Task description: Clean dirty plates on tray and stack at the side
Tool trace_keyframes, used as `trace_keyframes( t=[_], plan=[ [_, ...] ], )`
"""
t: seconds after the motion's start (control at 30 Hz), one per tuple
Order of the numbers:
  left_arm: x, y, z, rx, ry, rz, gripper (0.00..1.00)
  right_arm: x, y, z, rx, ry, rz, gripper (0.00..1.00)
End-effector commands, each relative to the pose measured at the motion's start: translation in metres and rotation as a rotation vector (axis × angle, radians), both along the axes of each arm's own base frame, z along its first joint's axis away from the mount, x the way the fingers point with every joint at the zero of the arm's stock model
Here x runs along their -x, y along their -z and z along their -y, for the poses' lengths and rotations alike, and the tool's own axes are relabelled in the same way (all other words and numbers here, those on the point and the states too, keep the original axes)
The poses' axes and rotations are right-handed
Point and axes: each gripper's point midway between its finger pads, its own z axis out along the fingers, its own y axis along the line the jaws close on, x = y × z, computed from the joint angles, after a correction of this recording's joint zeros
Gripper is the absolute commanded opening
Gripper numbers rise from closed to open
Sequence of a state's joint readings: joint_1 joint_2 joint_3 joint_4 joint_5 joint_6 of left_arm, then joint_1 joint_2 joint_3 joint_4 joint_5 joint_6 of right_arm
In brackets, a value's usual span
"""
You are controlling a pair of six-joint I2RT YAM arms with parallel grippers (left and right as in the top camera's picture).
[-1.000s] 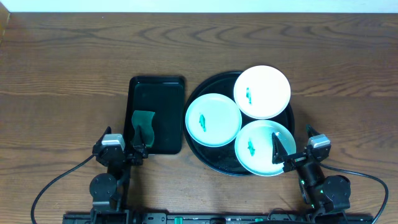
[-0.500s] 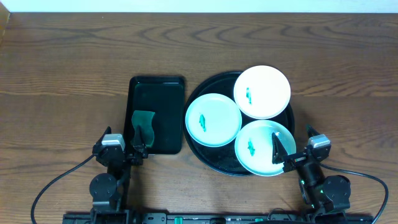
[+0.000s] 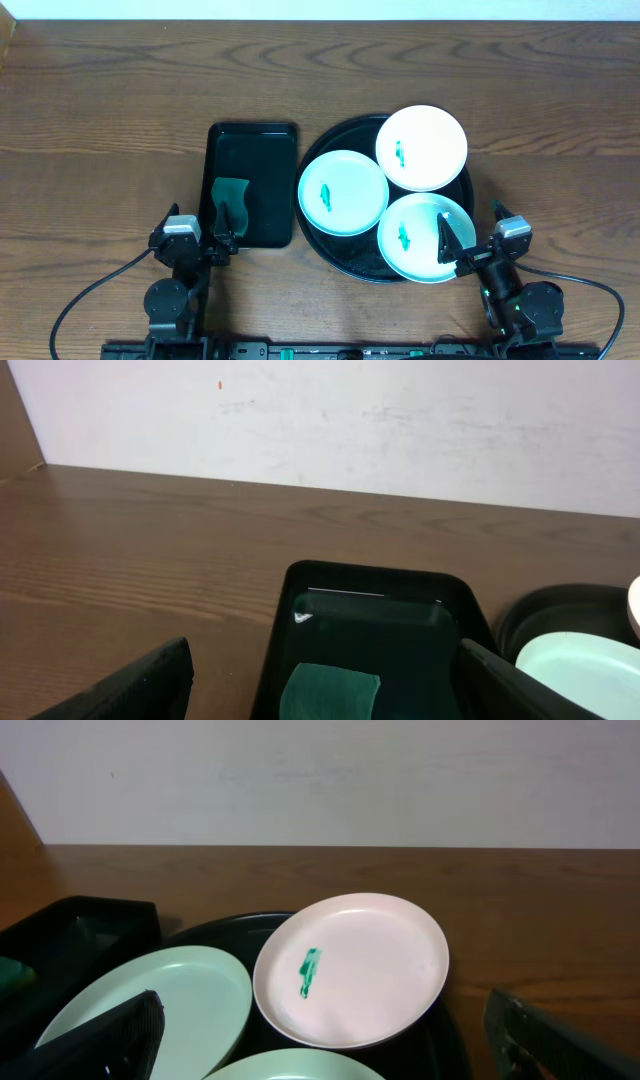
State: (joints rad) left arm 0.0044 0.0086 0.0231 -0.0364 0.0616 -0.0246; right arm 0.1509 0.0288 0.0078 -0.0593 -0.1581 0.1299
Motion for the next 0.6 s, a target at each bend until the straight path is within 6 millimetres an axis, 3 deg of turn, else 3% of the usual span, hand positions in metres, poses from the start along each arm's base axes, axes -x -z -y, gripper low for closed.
trace_keyframes(
  t=[0.0, 0.57],
  plan=[
    [0.0004, 0.0171, 0.0038, -0.011, 0.022, -0.051, 0.82, 0.0008, 0.0015, -0.0035, -0.011, -0.017, -0.008, 0.99],
    [0.0004, 0.0171, 0.0038, -0.011, 0.022, -0.051, 0.83, 0.001, 0.002, -0.0038, -0.047, -0.016, -0.022, 0.99]
  ],
)
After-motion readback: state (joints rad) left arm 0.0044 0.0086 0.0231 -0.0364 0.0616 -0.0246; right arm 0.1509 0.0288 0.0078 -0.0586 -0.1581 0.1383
